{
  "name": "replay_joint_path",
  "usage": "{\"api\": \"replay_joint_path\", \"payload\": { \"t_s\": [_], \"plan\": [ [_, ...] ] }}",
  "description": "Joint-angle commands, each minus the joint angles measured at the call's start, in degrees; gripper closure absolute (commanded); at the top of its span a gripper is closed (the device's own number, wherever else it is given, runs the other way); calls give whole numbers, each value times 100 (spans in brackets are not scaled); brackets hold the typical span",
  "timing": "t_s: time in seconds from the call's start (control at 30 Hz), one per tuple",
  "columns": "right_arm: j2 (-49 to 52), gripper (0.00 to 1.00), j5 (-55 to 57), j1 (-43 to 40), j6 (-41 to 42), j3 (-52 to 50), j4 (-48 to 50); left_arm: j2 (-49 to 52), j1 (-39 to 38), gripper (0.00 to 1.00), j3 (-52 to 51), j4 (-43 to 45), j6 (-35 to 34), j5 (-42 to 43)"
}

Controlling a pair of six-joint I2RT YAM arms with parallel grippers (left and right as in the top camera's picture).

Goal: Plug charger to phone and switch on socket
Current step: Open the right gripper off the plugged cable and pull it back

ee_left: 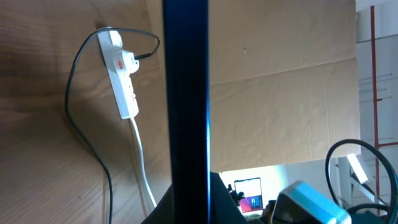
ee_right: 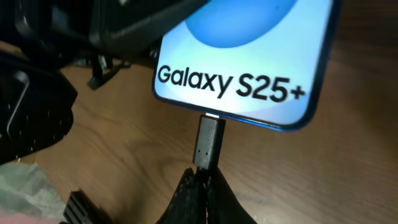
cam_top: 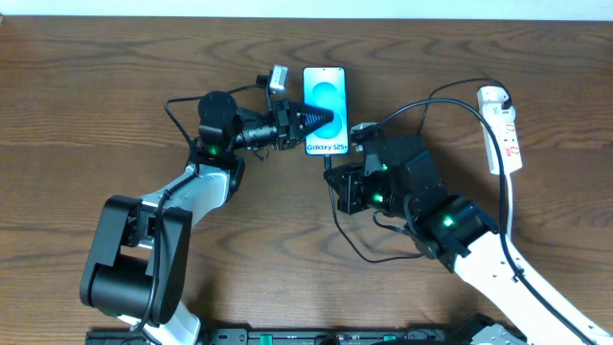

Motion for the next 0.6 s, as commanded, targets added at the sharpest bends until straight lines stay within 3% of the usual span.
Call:
{"api": "replay_joint_path", "payload": {
  "t_s": [0.0, 0.2, 0.33, 0.43, 0.57],
  "plan": [
    [-22, 97, 702, -315, -13, 199, 424, -81, -273, 93, -221, 39, 92, 1174],
    [-24, 92, 673, -413, 94, 199, 409, -81, -273, 93, -221, 125, 92, 1067],
    [-83, 84, 522, -413, 90, 199, 13, -81, -267, 93, -221, 125, 120, 922],
    [-282, 79, 525, -413, 85, 199, -446, -81, -267, 93, -221, 125, 483, 809],
    [-892, 62, 527, -413, -203, 199, -1040, -81, -267, 93, -221, 142, 1257, 391]
  ]
}}
